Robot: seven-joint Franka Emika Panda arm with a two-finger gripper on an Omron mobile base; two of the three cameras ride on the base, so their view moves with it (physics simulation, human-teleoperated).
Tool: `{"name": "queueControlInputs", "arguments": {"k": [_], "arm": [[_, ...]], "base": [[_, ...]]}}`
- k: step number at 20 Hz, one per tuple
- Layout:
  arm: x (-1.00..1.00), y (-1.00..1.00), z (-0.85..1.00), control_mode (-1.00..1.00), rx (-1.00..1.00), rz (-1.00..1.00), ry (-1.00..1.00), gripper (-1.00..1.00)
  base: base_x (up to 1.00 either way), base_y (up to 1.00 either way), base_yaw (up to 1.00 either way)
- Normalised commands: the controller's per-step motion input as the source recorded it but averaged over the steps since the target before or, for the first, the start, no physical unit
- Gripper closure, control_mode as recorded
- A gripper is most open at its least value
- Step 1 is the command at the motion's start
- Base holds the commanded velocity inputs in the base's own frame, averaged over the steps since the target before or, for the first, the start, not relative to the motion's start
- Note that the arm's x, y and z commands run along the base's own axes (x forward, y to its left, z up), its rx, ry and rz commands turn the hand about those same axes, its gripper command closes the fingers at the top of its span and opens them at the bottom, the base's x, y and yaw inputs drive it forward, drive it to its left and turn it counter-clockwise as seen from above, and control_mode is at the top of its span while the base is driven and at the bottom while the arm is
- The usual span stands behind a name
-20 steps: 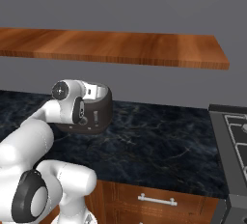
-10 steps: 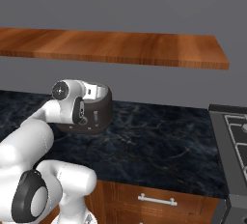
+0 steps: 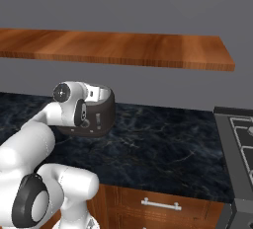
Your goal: Start the toaster. Once the lever pops up, take the bread to the plate on the dining counter.
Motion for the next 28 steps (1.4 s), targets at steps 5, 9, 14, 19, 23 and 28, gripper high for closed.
{"name": "queueControlInputs", "arguments": {"k": [5, 9, 14, 19, 23, 28], "arm": [[0.0, 0.0, 0.0, -1.0, 0.0, 0.0, 0.0, -1.0], [0.0, 0.0, 0.0, -1.0, 0.0, 0.0, 0.0, -1.0], [0.0, 0.0, 0.0, -1.0, 0.0, 0.0, 0.0, -1.0], [0.0, 0.0, 0.0, -1.0, 0.0, 0.0, 0.0, -1.0], [0.0, 0.0, 0.0, -1.0, 0.0, 0.0, 0.0, -1.0], [0.0, 0.0, 0.0, -1.0, 0.0, 0.0, 0.0, -1.0]], "base": [[0.0, 0.0, 0.0], [0.0, 0.0, 0.0], [0.0, 0.0, 0.0], [0.0, 0.0, 0.0], [0.0, 0.0, 0.0], [0.0, 0.0, 0.0]]}}
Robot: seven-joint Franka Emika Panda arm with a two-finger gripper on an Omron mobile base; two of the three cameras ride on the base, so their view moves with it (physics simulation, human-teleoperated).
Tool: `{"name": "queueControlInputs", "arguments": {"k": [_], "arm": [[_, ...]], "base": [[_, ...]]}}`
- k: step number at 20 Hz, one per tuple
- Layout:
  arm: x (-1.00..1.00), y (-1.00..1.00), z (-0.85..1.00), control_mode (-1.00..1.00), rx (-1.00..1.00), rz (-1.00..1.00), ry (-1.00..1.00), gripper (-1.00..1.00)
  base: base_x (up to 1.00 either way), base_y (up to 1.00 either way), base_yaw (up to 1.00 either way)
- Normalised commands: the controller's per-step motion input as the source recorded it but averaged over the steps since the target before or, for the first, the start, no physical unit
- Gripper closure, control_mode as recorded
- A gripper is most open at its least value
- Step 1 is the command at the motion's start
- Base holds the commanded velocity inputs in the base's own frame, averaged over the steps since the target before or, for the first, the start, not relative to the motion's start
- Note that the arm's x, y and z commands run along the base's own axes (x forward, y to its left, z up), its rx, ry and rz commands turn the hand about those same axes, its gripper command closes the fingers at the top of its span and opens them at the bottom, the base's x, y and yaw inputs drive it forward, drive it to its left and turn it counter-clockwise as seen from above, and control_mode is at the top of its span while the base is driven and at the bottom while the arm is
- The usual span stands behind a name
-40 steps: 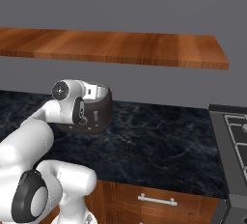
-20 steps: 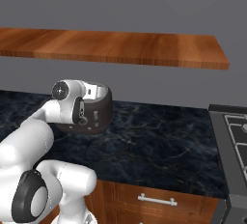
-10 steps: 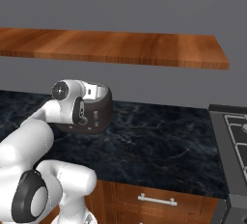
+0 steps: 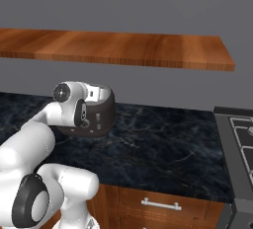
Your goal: Start the toaster. Once the lever pops up, take the bread to the plate on the dining counter.
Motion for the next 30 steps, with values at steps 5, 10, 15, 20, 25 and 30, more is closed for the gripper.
{"name": "queueControlInputs", "arguments": {"k": [5, 10, 15, 20, 25, 30], "arm": [[0.0, 0.0, 0.0, -1.0, 0.0, 0.0, 0.0, -1.0], [0.0, 0.0, 0.0, -1.0, 0.0, 0.0, 0.0, -1.0], [0.0, 0.0, 0.0, -1.0, 0.0, 0.0, 0.0, -1.0], [0.0, 0.0, 0.0, -1.0, 0.0, 0.0, 0.0, -1.0], [0.0, 0.0, 0.0, -1.0, 0.0, 0.0, 0.0, -1.0], [0.0, 0.0, 0.0, -1.0, 0.0, 0.0, 0.0, -1.0]], "base": [[0.0, 0.0, 0.0], [0.0, 0.0, 0.0], [0.0, 0.0, 0.0], [0.0, 0.0, 0.0], [0.0, 0.0, 0.0], [0.0, 0.0, 0.0]]}}
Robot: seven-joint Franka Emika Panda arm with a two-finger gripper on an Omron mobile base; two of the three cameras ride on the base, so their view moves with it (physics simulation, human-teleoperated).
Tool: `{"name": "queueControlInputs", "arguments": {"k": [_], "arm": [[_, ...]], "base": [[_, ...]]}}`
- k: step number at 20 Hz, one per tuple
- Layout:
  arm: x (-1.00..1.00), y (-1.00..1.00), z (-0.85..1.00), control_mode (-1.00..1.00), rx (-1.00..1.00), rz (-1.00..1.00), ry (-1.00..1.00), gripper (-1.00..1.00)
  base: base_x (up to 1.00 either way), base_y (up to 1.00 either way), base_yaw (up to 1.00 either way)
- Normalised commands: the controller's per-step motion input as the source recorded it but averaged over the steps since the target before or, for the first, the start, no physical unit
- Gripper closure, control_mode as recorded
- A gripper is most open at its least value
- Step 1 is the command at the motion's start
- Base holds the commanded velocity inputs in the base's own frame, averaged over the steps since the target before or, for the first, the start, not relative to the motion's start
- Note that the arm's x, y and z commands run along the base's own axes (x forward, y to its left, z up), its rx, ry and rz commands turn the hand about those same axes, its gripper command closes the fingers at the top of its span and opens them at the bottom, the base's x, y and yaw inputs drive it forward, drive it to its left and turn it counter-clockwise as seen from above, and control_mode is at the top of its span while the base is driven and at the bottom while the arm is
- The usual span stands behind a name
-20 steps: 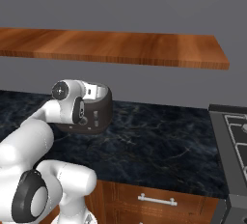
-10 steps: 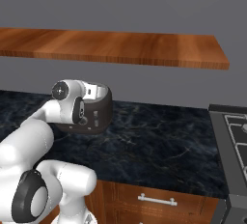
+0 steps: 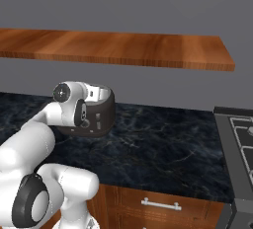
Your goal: Start the toaster. Once the lever pops up, take the bread to the plate on the dining counter.
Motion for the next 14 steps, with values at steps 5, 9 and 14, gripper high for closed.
{"name": "queueControlInputs", "arguments": {"k": [5, 9, 14], "arm": [[0.0, 0.0, 0.0, -1.0, 0.0, 0.0, 0.0, -1.0], [0.0, 0.0, 0.0, -1.0, 0.0, 0.0, 0.0, -1.0], [0.0, 0.0, 0.0, -1.0, 0.0, 0.0, 0.0, -1.0]], "base": [[0.0, 0.0, 0.0], [0.0, 0.0, 0.0], [0.0, 0.0, 0.0]]}}
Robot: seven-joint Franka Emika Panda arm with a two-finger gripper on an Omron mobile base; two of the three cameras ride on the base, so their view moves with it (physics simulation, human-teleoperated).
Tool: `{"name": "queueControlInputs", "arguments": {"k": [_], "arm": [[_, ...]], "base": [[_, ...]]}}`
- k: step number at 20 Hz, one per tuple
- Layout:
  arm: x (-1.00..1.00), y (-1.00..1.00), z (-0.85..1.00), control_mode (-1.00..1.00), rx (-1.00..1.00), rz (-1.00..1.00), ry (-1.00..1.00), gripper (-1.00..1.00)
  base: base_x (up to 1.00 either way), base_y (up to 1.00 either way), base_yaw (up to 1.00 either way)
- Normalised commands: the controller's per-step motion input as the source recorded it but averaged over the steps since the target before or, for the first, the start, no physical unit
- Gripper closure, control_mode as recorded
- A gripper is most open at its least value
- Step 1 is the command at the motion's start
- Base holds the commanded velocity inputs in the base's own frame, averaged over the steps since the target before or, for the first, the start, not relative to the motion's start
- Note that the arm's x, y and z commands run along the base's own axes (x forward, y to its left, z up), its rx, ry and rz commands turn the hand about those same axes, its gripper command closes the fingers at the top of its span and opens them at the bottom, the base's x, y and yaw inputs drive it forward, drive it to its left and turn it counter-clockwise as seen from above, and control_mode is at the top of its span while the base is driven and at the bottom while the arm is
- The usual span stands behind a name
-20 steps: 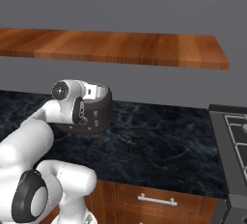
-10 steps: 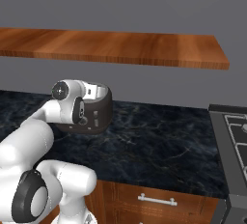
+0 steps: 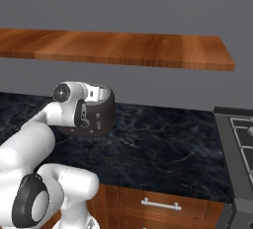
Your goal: Start the toaster. Once the lever pops up, take the bread to the plate on the dining counter.
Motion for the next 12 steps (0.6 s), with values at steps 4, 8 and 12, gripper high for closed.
{"name": "queueControlInputs", "arguments": {"k": [4, 8, 12], "arm": [[0.0, 0.0, 0.0, -1.0, 0.0, 0.0, 0.0, -1.0], [0.0, 0.0, 0.0, -1.0, 0.0, 0.0, 0.0, -1.0], [0.0, 0.0, 0.0, -1.0, 0.0, 0.0, 0.0, -1.0]], "base": [[0.0, 0.0, 0.0], [0.0, 0.0, 0.0], [0.0, 0.0, 0.0]]}}
